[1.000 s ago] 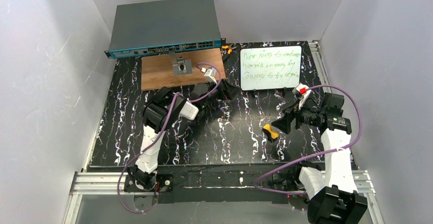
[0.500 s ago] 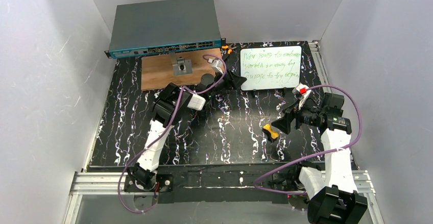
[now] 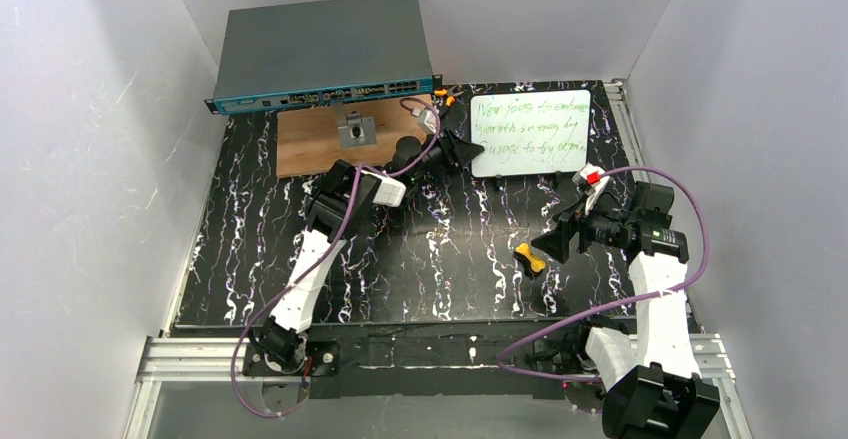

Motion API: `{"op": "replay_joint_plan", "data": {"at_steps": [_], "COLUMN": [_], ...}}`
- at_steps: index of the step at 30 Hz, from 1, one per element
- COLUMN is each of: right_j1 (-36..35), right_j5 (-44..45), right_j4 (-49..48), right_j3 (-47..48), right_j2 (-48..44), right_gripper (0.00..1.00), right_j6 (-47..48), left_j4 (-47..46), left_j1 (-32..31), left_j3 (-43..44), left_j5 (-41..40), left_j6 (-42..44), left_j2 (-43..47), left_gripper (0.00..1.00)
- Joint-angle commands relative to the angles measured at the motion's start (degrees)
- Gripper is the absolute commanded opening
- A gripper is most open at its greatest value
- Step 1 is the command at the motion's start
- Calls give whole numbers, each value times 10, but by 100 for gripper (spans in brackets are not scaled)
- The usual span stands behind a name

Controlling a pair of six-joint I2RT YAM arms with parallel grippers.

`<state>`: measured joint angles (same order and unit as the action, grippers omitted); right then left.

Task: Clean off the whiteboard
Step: Pick up the whiteboard from the whiteboard stand.

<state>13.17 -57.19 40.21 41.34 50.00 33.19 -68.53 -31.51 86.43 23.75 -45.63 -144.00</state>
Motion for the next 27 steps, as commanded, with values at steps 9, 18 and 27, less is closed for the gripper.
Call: {"op": "replay_joint_plan", "data": {"at_steps": [9, 18, 27], "right_j1": [3, 4, 4], "right_j5": [-12, -9, -11], "right_j4": [-1, -2, -3], "right_j3": [5, 4, 3], "right_j2": [3, 6, 7], "right_gripper": [100, 100, 100], "right_j6": [3, 3, 3], "left_j4": [-31, -53, -101], "left_j1": [2, 4, 3], "left_j3": [71, 55, 20], "left_j5": [53, 55, 30], "left_j6": [-26, -8, -19], "left_j2": [-28, 0, 61], "left_gripper": [37, 0, 0]}}
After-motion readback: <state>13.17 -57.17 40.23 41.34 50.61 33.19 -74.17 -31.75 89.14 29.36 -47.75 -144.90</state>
